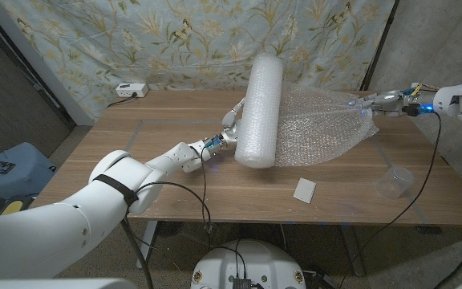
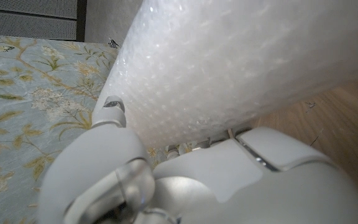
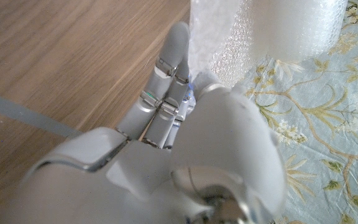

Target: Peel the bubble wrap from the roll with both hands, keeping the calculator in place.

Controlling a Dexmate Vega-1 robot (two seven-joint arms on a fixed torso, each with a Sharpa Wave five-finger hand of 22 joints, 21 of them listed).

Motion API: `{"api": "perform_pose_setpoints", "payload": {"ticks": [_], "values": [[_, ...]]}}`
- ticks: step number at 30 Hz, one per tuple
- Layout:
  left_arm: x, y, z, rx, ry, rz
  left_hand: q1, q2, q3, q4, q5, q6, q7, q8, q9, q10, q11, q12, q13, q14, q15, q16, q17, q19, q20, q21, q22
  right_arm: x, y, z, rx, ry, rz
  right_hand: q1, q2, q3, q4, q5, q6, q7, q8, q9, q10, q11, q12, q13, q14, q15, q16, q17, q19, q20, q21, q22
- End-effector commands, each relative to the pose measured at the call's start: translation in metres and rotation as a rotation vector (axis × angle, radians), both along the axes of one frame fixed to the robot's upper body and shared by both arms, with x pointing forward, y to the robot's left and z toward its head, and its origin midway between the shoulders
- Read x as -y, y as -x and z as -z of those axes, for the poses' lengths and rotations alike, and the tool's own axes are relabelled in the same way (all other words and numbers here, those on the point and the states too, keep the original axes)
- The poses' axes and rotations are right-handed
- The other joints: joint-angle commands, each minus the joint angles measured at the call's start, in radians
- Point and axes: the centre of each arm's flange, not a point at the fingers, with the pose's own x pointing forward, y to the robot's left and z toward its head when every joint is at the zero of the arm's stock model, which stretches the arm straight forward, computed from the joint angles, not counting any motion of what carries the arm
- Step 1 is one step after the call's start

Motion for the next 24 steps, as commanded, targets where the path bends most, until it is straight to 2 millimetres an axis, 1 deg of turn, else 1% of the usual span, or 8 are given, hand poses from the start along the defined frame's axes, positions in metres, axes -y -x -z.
{"api": "perform_pose_setpoints", "payload": {"ticks": [1, 24], "values": [[-0.003, -0.001, 0.001, -0.005, 0.014, -0.013, -0.011, 0.004, -0.003, 0.001, -0.001, -0.06, -0.002, 0.001, 0.003, -0.008, 0.002, -0.003, 0.003, -0.006, 0.003, -0.002, 0.001, -0.009, 0.001, -0.002, 0.001, 0.005, 0.001, -0.002, -0.018, 0.014, 0.021, 0.014, 0.0, -0.003, -0.001, 0.007, 0.01, 0.0, -0.003, 0.004, -0.002, 0.001, -0.003, 0.004, 0.009, -0.062, -0.002, 0.004, -0.007, -0.051, 0.014, -0.001], [-0.01, 0.0, 0.005, -0.006, 0.036, -0.003, -0.02, 0.013, -0.001, -0.001, -0.001, -0.062, -0.002, 0.003, 0.003, -0.006, 0.002, 0.0, 0.003, -0.012, 0.003, -0.001, 0.001, -0.014, 0.001, -0.005, 0.001, 0.017, 0.01, -0.007, -0.029, 0.033, 0.066, 0.019, 0.002, -0.003, 0.0, 0.008, 0.011, -0.003, -0.003, 0.005, -0.009, 0.006, -0.007, 0.022, 0.008, -0.063, -0.009, 0.006, -0.023, -0.051, 0.044, -0.015]]}}
